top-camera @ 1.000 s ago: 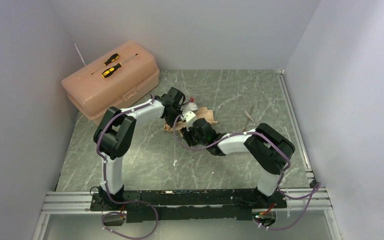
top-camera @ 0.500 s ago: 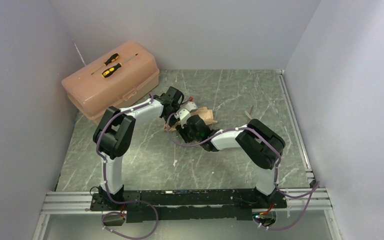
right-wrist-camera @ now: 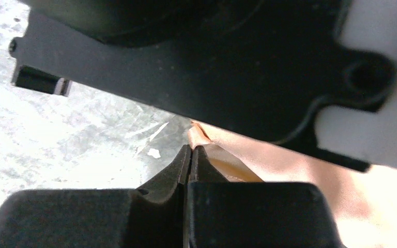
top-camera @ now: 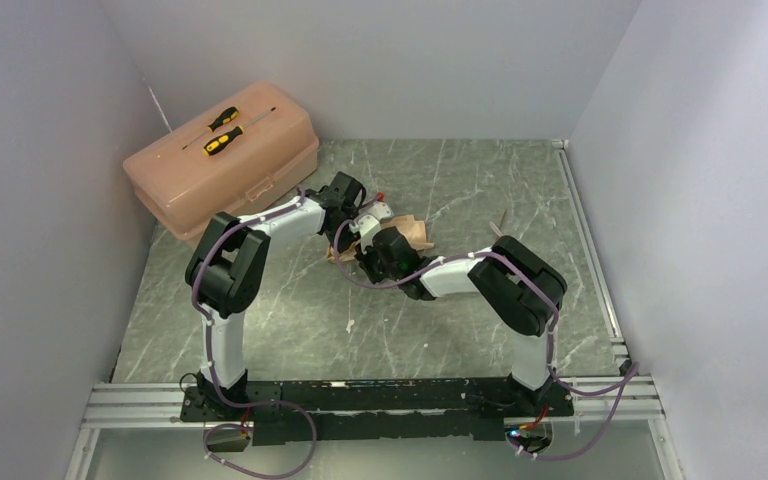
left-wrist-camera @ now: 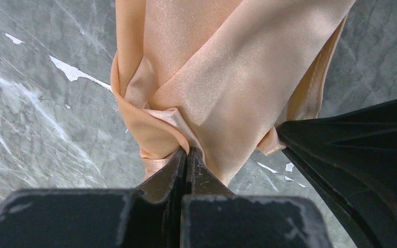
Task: Fold the napkin into a case and place the utensils inside
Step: Insert the napkin into the napkin holder.
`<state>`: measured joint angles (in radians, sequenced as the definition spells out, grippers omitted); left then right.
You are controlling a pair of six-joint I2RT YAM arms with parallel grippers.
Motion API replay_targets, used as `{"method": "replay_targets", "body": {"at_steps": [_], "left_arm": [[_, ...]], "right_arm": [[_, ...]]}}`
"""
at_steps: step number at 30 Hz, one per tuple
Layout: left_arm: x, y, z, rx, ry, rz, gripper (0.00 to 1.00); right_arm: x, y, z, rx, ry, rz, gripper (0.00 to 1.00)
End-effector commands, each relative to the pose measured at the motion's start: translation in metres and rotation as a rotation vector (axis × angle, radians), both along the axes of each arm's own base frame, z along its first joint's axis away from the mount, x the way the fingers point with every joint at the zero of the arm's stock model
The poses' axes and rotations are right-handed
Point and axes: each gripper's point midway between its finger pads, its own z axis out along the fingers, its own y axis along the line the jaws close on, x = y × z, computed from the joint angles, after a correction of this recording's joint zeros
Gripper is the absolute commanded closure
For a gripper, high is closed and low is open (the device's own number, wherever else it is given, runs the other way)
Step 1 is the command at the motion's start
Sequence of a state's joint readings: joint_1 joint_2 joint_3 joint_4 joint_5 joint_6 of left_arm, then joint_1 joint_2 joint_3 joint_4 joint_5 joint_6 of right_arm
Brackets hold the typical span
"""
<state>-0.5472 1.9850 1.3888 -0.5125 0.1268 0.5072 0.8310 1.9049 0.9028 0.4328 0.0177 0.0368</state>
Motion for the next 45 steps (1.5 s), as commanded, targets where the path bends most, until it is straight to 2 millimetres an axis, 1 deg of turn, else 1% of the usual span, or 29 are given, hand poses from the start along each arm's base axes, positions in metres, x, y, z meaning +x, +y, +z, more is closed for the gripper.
{"method": "replay_targets", "body": {"at_steps": [1,4,8,12,18,22,24,29,32,35,36,38,45], "left_arm": [[-0.027,0.008,-0.026,0.044,0.118,0.018,0.97],[-0.026,0.007,-0.025,0.039,0.117,0.023,0.97],[-0.024,0.005,-0.019,0.027,0.107,0.032,0.97],[-0.021,0.003,-0.012,0.012,0.085,0.040,0.97],[-0.021,-0.004,-0.002,-0.030,0.095,0.055,0.97],[-0.025,-0.009,0.002,-0.062,0.115,0.059,0.97],[-0.028,-0.010,0.004,-0.075,0.110,0.051,0.97],[-0.032,-0.002,0.006,-0.060,0.081,0.022,0.97],[-0.032,0.000,0.007,-0.056,0.071,0.009,0.97],[-0.032,0.000,0.006,-0.053,0.067,-0.005,0.97],[-0.031,0.000,0.007,-0.050,0.064,-0.009,0.97],[-0.031,0.000,0.006,-0.048,0.063,-0.016,0.97],[-0.027,-0.002,0.012,-0.056,0.047,-0.021,0.97]], "right_arm": [[-0.030,0.019,-0.005,0.054,0.111,0.117,1.00],[-0.026,0.033,0.014,0.102,0.095,0.144,1.00],[-0.024,0.044,0.034,0.159,0.085,0.160,1.00],[-0.026,0.051,0.047,0.205,0.091,0.174,1.00],[-0.026,0.063,0.051,0.244,0.120,0.199,1.00],[-0.025,0.067,0.049,0.257,0.133,0.196,1.00],[-0.019,0.062,0.053,0.275,0.123,0.170,1.00],[0.004,0.029,0.058,0.368,0.143,0.076,1.00],[0.012,0.013,0.056,0.403,0.157,0.044,1.00],[0.015,0.004,0.054,0.437,0.172,0.024,1.00],[0.019,0.001,0.056,0.465,0.170,0.017,1.00],[0.020,-0.004,0.055,0.517,0.200,0.010,1.00],[0.020,-0.021,0.040,0.563,0.246,-0.041,1.00]]}}
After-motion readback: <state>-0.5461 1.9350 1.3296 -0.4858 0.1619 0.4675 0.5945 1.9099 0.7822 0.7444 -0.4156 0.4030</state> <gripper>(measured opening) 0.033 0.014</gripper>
